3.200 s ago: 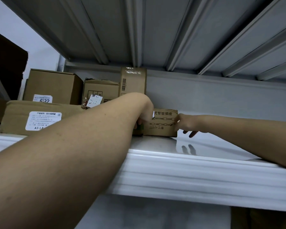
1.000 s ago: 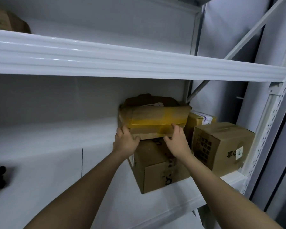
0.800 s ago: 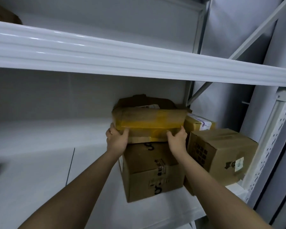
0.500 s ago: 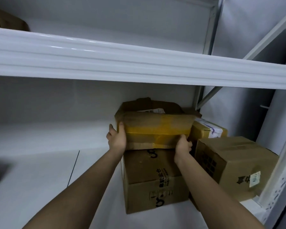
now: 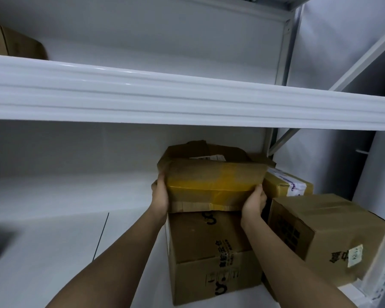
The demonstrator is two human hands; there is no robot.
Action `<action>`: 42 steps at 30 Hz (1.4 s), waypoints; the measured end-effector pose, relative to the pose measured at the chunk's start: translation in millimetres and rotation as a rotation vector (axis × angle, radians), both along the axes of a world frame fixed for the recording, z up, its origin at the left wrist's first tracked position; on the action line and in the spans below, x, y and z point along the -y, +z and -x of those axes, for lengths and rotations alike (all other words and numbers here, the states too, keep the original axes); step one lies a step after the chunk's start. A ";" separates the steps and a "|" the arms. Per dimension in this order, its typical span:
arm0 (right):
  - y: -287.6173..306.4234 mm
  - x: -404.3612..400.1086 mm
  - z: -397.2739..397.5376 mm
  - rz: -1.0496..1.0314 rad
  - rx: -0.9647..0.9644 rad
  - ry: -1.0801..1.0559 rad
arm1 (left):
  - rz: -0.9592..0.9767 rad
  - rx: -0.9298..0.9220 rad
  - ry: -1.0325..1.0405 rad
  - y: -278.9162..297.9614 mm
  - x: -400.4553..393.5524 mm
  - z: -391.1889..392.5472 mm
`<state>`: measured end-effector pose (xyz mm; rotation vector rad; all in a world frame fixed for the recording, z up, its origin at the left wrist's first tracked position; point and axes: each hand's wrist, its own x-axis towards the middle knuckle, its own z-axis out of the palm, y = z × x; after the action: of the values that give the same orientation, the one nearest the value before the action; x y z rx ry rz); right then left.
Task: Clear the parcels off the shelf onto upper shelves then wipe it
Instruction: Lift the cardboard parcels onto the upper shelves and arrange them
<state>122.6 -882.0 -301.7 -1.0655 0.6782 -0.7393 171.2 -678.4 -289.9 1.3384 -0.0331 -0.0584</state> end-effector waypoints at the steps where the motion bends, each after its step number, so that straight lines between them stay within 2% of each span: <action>1: -0.4 -0.4 1.7 0.027 -0.001 -0.010 | -0.006 0.025 0.018 0.0 -0.8 1.5; 4: 2.8 -3.8 6.7 0.082 0.011 -0.048 | -0.032 0.121 0.124 0.7 -5.6 8.6; 7: 6.0 -9.4 12.4 0.154 -0.058 -0.082 | -0.034 0.194 0.215 0.8 -13.3 21.7; 12: 4.7 -15.1 19.2 0.116 -0.088 -0.048 | 0.005 0.334 0.182 -1.8 -26.2 45.5; 15: 1.7 -20.5 22.1 0.164 0.015 -0.035 | -0.038 0.453 0.210 -4.6 -33.1 61.4; 19: 3.2 -31.8 27.1 0.088 0.180 0.030 | -0.143 0.584 0.316 -8.1 -41.1 77.1; 22: 0.6 -42.0 31.7 0.058 0.184 0.050 | -0.148 0.625 0.395 -8.1 -51.5 92.3; 25: -0.8 -57.8 34.3 -0.003 0.188 0.090 | -0.301 0.753 0.487 -5.4 -72.4 110.1; 30: -2.7 -109.9 45.0 -0.159 0.236 0.226 | -0.413 0.965 0.462 -2.8 -127.4 132.3; 34: -9.0 -162.1 54.8 -0.218 0.276 0.351 | -0.456 1.016 0.447 -1.0 -174.3 146.1; 39: -9.8 -230.6 63.8 -0.171 0.243 0.338 | -0.488 0.980 0.500 -1.8 -239.5 151.8; 42: -13.9 -258.6 67.9 -0.155 0.221 0.374 | -0.445 0.974 0.529 -0.3 -269.6 153.3</action>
<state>54.7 -623.5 -315.5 -0.9180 0.3269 -0.4624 17.9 -408.8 -290.3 1.6643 -0.5089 1.0893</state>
